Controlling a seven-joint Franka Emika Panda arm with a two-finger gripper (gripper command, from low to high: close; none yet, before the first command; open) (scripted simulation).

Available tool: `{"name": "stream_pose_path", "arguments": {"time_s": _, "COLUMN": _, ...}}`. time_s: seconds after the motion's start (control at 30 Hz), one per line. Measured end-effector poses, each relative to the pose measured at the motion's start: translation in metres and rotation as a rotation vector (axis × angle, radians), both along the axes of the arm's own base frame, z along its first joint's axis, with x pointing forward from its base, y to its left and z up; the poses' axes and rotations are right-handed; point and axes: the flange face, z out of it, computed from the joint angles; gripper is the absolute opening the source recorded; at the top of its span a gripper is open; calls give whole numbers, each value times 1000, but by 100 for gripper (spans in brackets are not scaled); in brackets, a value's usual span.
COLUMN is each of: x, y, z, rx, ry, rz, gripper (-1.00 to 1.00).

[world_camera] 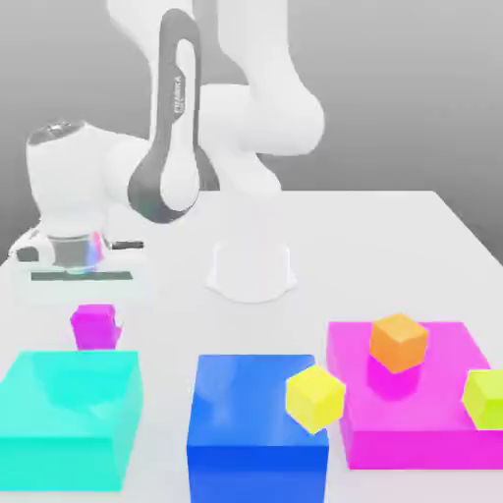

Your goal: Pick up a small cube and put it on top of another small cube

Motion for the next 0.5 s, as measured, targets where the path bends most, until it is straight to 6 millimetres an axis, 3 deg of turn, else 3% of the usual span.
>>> {"name": "stream_pose_path", "arguments": {"time_s": 0.17, "x": 22, "y": -35, "z": 27, "rx": 46, "ry": -27, "rz": -267, "gripper": -100}}
{"name": "stream_pose_path", "arguments": {"time_s": 0.2, "x": 29, "y": -34, "z": 34, "rx": 48, "ry": -27, "rz": -283, "gripper": -100}}
{"name": "stream_pose_path", "arguments": {"time_s": 0.23, "x": 51, "y": -14, "z": 40, "rx": 50, "ry": -24, "rz": -232, "gripper": -100}}
{"name": "stream_pose_path", "arguments": {"time_s": 0.3, "x": 110, "y": 62, "z": 55, "rx": 49, "ry": -15, "rz": -58, "gripper": -100}}
{"name": "stream_pose_path", "arguments": {"time_s": 0.33, "x": 127, "y": 88, "z": 64, "rx": 46, "ry": -10, "rz": -13, "gripper": -100}}
{"name": "stream_pose_path", "arguments": {"time_s": 0.5, "x": 174, "y": 204, "z": 105, "rx": 14, "ry": 8, "rz": 140, "gripper": -100}}
